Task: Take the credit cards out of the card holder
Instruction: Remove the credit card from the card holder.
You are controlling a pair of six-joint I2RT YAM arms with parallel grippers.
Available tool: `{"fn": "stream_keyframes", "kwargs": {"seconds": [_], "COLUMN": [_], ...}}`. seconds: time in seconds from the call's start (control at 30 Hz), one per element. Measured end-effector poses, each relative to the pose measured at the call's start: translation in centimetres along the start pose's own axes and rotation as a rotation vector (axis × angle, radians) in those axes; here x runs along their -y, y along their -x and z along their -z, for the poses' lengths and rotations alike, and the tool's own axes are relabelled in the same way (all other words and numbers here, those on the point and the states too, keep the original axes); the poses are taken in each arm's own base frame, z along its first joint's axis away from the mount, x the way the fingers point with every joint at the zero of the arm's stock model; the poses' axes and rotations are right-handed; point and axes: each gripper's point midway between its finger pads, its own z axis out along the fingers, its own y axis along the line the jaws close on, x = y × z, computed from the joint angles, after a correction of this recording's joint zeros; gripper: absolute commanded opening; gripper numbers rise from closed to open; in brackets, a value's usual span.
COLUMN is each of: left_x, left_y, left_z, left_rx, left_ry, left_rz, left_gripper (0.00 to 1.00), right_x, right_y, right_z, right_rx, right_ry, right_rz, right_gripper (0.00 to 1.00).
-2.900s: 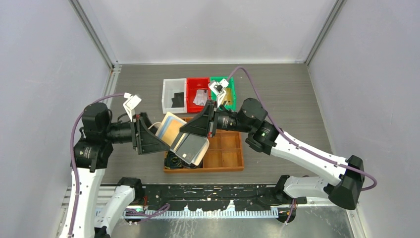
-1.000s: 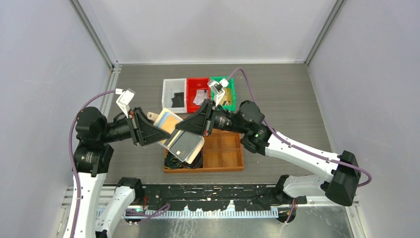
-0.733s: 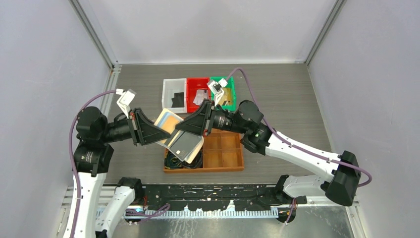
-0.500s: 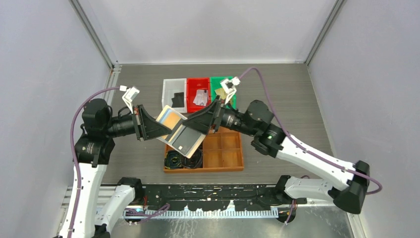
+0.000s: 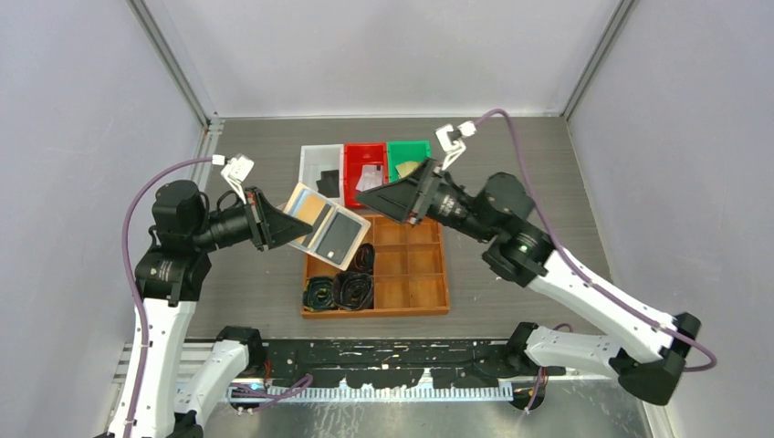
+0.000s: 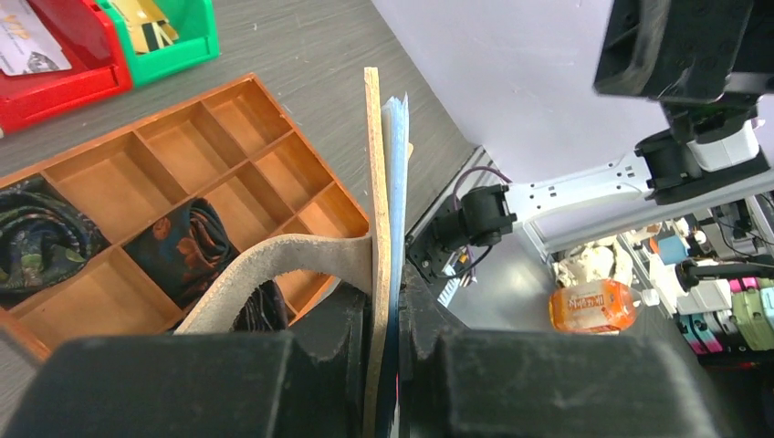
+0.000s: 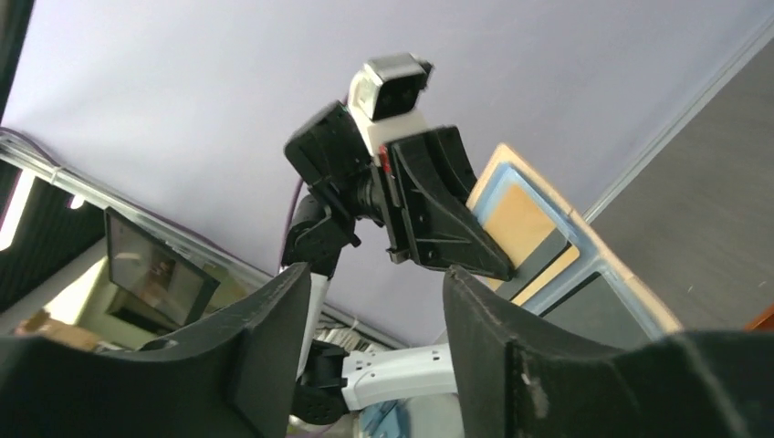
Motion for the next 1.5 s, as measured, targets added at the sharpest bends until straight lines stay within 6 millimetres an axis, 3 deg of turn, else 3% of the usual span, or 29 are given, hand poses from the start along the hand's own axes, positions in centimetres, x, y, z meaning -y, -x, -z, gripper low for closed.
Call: {"fn": "stream_keyframes", "kwargs": {"seconds": [0.13, 0.3, 0.6, 0.9, 1.27, 1.37, 1.5], "left_x": [-0.2, 0.2, 1.9, 3.0, 3.7, 3.4, 3.4], "left_y": [0.3, 0.8, 2.2, 2.8, 3.0, 3.0, 3.1], "left_z": [-0.1, -0.3, -0.4, -0.3, -0.1, -0.1, -0.1], "left_rx": [0.012, 0.018, 0.047, 0.057, 0.072, 0.079, 0.087], "left_ry": [0.011, -0.011, -0.081, -0.122, -0.152, -0.149, -0.151], "left_rz": [0.006, 0.042, 0.088, 0.127, 0.152, 0.165, 0.17], "left_gripper": [0.0, 0.0, 0.0, 0.0, 0.05, 0.07, 0.11], "right_x": [2.8, 6.6, 4.6, 5.3, 4.6, 4.9, 5.2], "right_y": [-3.0, -6.6, -6.8, -7.3, -7.2, -7.4, -7.6], "right_z": [-2.3, -3.3, -3.5, -4.2, -4.8, -5.1, -5.3], "right_rx": [-0.091, -0.192, -0.203, -0.211, -0.205, -0.211, -0.214], "right_ry": [-0.016, -0.08, 0.015, 0.023, 0.076, 0.077, 0.075], "right_rz": [-0.122, -0.223, -0.241, -0.261, -0.268, -0.275, -0.281], "right_gripper": [0.54, 0.54, 0.5, 0.44, 0.33, 0.27, 0.11]}}
